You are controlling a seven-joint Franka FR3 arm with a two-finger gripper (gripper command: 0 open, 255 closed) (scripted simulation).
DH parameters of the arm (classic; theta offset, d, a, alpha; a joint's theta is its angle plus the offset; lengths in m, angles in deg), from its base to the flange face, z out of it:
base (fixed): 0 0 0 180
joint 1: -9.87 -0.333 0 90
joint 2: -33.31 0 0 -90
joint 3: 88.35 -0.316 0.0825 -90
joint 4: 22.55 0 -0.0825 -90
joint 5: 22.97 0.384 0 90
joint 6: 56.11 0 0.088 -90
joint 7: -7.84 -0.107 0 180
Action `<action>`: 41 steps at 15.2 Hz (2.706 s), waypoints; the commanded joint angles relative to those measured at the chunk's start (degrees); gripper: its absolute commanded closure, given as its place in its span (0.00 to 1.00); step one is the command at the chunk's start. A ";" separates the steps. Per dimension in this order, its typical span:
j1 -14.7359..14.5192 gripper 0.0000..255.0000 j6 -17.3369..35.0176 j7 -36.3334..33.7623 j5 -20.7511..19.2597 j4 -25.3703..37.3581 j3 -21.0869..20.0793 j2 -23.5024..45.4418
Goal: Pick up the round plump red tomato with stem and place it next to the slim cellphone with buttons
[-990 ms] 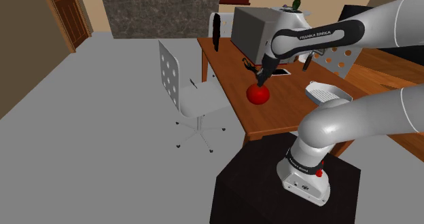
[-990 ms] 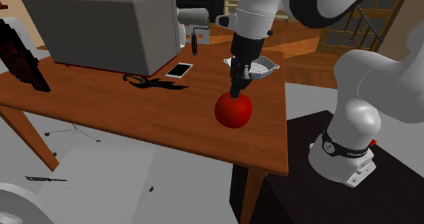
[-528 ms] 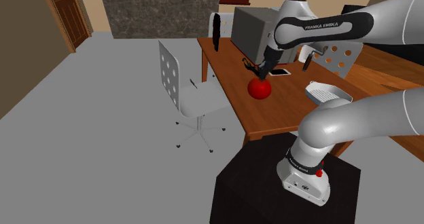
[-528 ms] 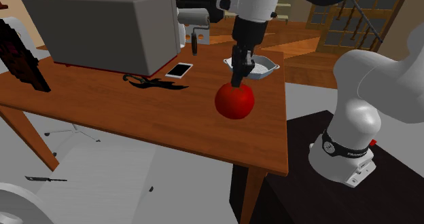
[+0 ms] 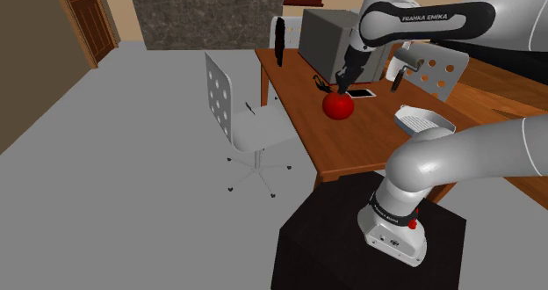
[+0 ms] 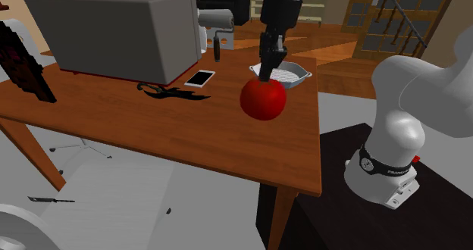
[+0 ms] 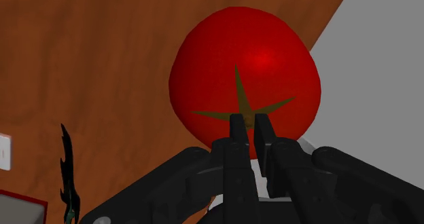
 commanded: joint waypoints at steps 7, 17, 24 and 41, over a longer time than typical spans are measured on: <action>-0.41 1.00 -6.04 0.16 0.79 6.26 -0.77 0.22; 1.41 1.00 -7.37 8.67 -2.17 12.91 6.97 4.62; 1.90 1.00 -6.05 18.80 -3.57 20.44 16.67 12.13; -1.42 1.00 -5.35 49.54 14.97 46.26 43.60 43.81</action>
